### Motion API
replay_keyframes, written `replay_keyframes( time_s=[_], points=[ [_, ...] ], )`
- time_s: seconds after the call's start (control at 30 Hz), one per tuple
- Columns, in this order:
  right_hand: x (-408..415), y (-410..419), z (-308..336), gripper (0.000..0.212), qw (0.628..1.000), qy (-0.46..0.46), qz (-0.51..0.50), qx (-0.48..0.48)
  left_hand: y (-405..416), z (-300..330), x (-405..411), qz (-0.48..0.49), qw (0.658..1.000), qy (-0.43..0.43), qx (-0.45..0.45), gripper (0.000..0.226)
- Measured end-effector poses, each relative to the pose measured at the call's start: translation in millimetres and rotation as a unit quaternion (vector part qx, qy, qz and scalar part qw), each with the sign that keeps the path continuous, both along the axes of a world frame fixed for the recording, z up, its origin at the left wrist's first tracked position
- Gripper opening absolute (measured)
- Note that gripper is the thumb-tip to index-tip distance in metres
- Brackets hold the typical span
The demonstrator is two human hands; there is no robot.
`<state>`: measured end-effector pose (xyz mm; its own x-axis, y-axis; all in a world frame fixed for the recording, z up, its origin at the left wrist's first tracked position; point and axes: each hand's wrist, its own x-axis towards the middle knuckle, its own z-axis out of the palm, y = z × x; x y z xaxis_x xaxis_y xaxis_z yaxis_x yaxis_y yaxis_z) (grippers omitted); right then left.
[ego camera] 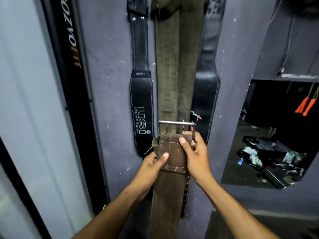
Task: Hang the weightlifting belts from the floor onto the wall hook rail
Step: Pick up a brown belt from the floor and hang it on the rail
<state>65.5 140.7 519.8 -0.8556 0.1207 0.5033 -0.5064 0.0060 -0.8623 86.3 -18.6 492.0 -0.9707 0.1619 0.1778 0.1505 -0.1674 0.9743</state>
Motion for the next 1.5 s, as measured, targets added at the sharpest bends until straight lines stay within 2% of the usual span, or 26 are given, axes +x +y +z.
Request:
replay_keyframes(
  time_s=[0.1,0.2,0.27,0.37,0.5,0.63,0.73,0.8,0.97,1.1,1.23,1.3,1.37,1.43,1.5],
  points=[
    [-4.8,4.7,19.2,0.014,0.999,0.033,-0.008,0.006,-3.0,26.7,-8.7,0.056,0.998,0.030,-0.023,0.035],
    [-12.8,0.3,45.9,0.011,0.998,0.051,-0.006,0.025,-11.9,62.7,-15.6,0.130,0.985,0.108,-0.040,0.039],
    [-19.7,-4.6,63.8,0.008,0.998,0.043,0.020,0.034,-17.1,85.9,-15.8,0.126,0.977,0.164,-0.057,0.032],
    [-31.6,-6.7,85.8,0.007,0.996,0.017,0.062,0.054,-25.4,109.9,-19.3,0.114,0.966,0.203,-0.116,0.041],
    [-43.2,-6.0,104.3,0.026,0.990,-0.001,0.103,0.093,-38.9,122.7,-28.2,0.081,0.982,0.166,-0.037,0.044],
    [-47.8,-4.9,115.2,0.016,0.981,-0.040,0.168,0.088,-54.4,131.1,-35.3,-0.009,0.995,0.087,0.037,0.049],
    [-48.1,-1.3,120.3,0.023,0.974,-0.060,0.190,0.113,-52.4,137.4,-48.6,0.035,0.994,-0.017,0.102,0.020],
    [-48.5,-1.0,121.4,0.028,0.972,-0.060,0.189,0.127,-46.7,141.2,-55.5,0.084,0.987,-0.072,0.118,0.013],
    [-53.1,11.6,120.9,0.046,0.980,-0.049,0.177,0.072,-34.9,152.2,-47.4,0.065,0.994,-0.002,0.092,0.030],
    [-51.7,13.2,119.5,0.045,0.988,0.001,0.148,0.040,-19.7,164.4,-46.1,0.111,0.989,0.047,0.083,0.033],
    [-51.5,15.7,113.5,0.047,0.989,-0.003,0.150,0.020,-11.0,170.3,-46.2,0.120,0.987,0.092,0.061,0.030],
    [-50.6,14.4,108.7,0.049,0.992,0.005,0.120,0.047,-11.8,170.5,-46.4,0.129,0.983,0.126,0.025,0.027],
    [-49.3,14.2,105.9,0.058,0.994,0.045,-0.008,0.099,-8.6,172.3,-44.7,0.150,0.977,0.150,0.001,0.025],
    [-43.7,13.8,104.7,0.065,0.971,0.108,-0.162,0.136,-2.7,171.7,-44.5,0.185,0.970,0.156,-0.018,0.023],
    [-30.1,5.2,99.0,0.063,0.941,0.149,-0.236,0.193,3.7,169.1,-43.1,0.232,0.960,0.149,-0.042,0.026]
  ],
)
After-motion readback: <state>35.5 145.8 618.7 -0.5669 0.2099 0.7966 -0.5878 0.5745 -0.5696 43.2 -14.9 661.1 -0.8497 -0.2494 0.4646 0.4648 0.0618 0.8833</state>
